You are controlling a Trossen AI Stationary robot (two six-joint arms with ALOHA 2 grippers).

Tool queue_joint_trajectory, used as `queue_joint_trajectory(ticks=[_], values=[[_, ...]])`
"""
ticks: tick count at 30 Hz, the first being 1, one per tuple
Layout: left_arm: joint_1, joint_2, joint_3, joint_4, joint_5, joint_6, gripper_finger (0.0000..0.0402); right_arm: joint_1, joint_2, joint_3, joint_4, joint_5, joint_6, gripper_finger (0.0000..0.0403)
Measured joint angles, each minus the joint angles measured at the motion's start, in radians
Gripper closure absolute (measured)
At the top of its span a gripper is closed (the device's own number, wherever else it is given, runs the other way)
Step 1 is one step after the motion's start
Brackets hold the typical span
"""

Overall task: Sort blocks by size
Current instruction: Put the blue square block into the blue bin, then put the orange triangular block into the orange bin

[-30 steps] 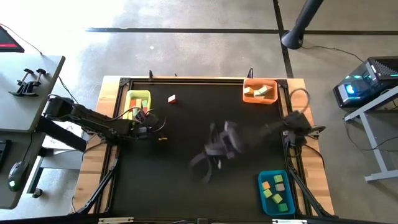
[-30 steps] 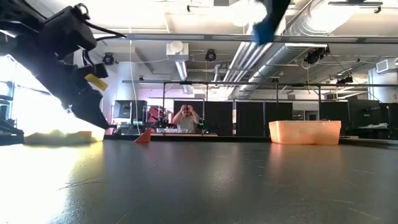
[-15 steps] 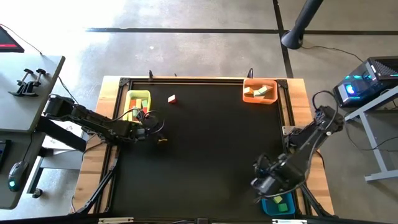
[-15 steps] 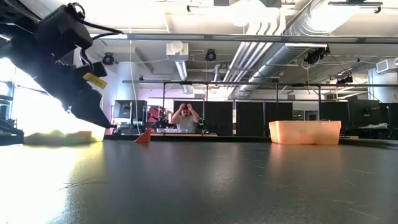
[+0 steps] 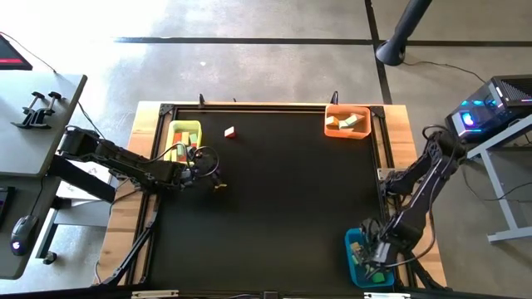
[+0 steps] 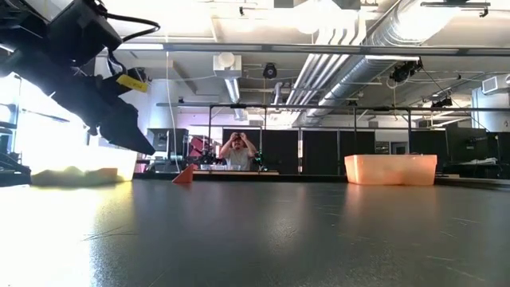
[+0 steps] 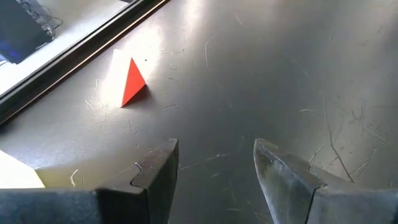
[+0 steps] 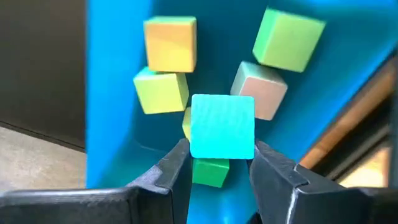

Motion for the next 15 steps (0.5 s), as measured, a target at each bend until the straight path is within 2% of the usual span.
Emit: queue_joint_trajectory(ticks=[7,15], values=[[0.0,0.0,0.0,0.0,0.004,-0.011,0.0206,0.038,-0.012,-0.112,0.159,0.013,0.062,0.0257],[0.0,0.0,0.0,0.026,0.025,-0.018,0.0206,0.037,-0.009,-0.119,0.137,0.159,0.027,0.0218]])
